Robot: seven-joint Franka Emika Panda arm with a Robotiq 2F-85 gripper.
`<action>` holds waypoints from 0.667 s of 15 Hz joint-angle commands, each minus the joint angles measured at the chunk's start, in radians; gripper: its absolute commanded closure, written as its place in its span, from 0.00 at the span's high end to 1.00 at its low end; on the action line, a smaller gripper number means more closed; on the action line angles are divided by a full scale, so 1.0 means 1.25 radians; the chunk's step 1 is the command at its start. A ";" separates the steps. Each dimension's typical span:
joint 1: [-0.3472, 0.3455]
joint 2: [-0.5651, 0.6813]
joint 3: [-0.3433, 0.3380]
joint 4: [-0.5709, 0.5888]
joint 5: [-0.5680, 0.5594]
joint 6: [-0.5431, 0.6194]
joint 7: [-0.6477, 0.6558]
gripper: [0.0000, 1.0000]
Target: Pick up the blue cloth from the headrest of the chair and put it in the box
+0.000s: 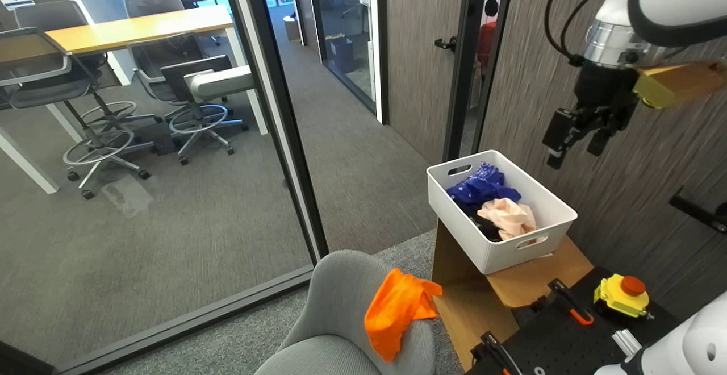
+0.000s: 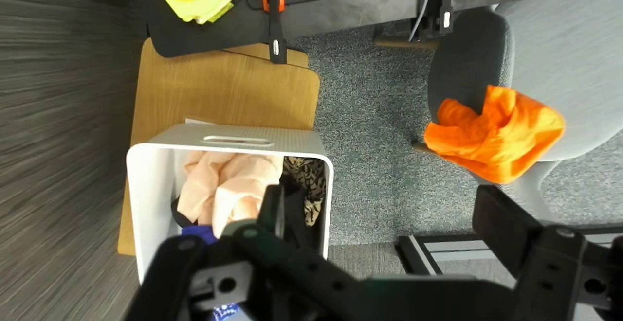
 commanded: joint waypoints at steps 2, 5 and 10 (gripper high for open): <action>0.002 -0.082 0.019 -0.033 0.035 -0.051 0.038 1.00; 0.002 -0.098 0.026 -0.045 0.038 -0.064 0.049 1.00; -0.005 -0.103 0.037 -0.057 0.029 -0.072 0.074 1.00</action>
